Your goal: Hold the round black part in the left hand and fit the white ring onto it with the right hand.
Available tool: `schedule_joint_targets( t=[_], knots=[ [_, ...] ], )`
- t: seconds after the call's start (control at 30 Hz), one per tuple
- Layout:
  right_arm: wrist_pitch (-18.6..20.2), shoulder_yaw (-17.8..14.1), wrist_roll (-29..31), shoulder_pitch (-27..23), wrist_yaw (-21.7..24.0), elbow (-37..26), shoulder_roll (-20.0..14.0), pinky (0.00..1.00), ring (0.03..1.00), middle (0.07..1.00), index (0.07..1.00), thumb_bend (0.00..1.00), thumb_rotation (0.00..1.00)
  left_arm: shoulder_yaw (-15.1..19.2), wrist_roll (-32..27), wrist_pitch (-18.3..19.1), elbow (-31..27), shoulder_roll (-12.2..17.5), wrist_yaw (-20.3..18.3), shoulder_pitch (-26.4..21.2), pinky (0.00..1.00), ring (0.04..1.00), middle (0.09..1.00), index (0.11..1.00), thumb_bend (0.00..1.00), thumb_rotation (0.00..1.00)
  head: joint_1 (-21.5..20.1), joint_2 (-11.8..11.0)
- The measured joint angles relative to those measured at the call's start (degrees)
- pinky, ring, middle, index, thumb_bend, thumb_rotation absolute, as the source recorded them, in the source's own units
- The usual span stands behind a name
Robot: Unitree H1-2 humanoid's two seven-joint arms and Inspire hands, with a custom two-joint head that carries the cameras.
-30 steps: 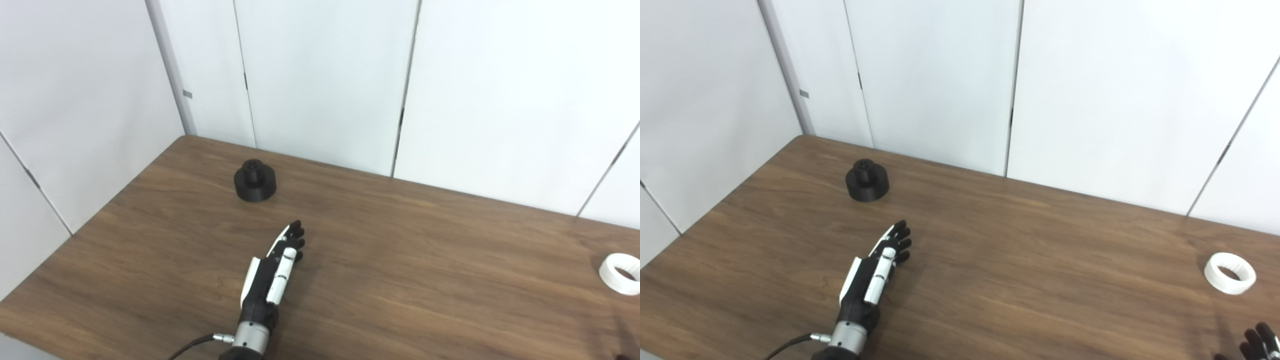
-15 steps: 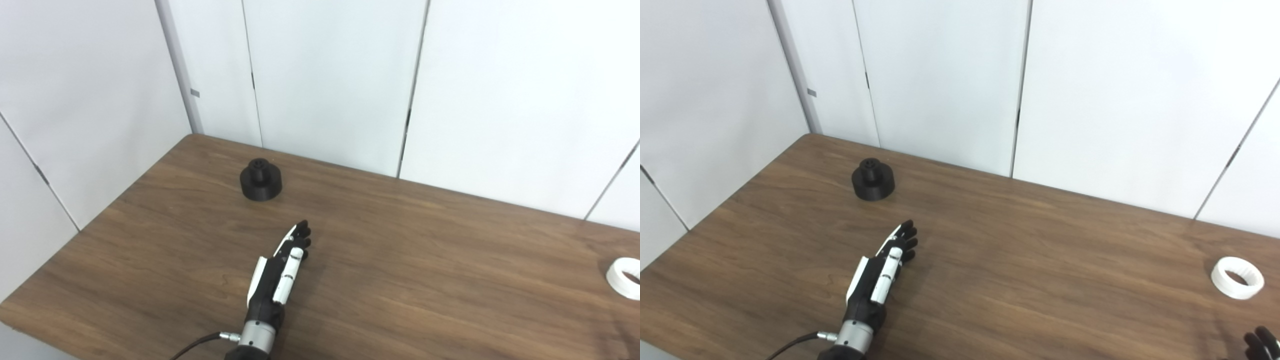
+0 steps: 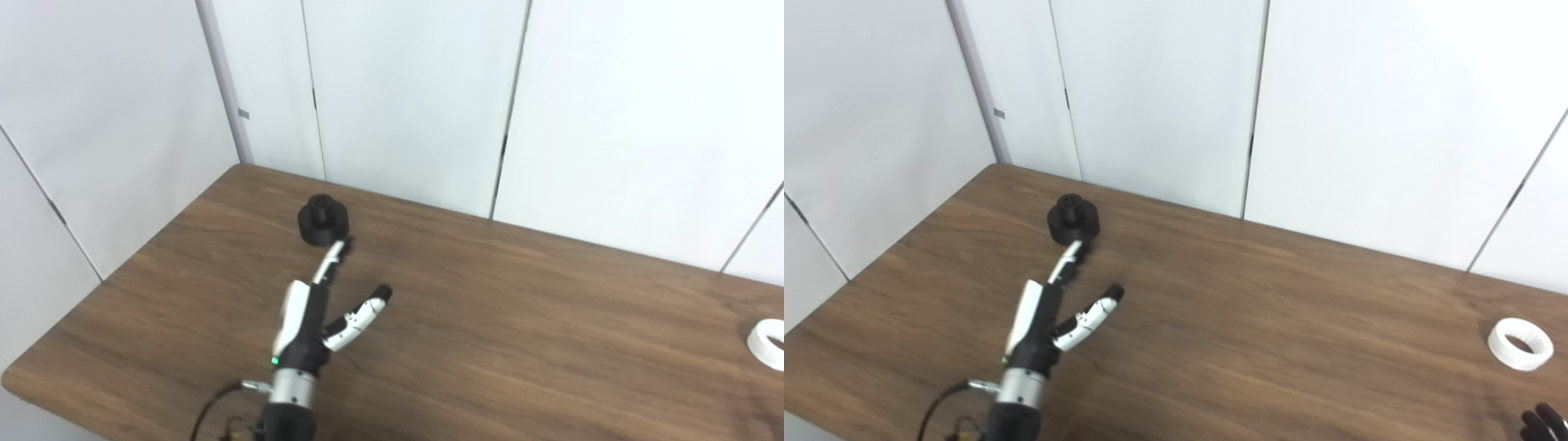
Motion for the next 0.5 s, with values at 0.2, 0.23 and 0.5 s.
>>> schedule_joint_targets(
  t=[0.2, 0.23, 0.5],
  knots=[
    [0.1, 0.2, -0.5, 0.3, -0.5, -0.4, 0.1, 1.00, 0.955, 0.924, 0.899, 0.68, 1.00, 2.5, 7.5, 5.3, 0.1, 6.7, -0.1, -4.7, 0.94, 0.999, 0.981, 0.963, 1.00, 0.47, -0.4, 1.1],
    [0.0, 0.3, -0.6, 0.4, -0.5, -0.4, 0.2, 1.00, 0.957, 0.926, 0.900, 0.68, 1.00, 2.8, 8.0, 5.8, 0.3, 7.6, 0.0, -6.0, 0.96, 1.000, 0.981, 0.957, 1.00, 0.47, -0.4, 1.3],
    [0.0, 1.2, -0.9, 0.5, -1.1, -1.3, 0.9, 1.00, 0.982, 0.944, 0.917, 0.71, 1.00, 3.5, 13.5, 7.1, 8.9, 13.6, 0.8, -12.0, 1.00, 1.000, 0.970, 0.918, 1.00, 0.51, -1.1, 1.8]
  ],
)
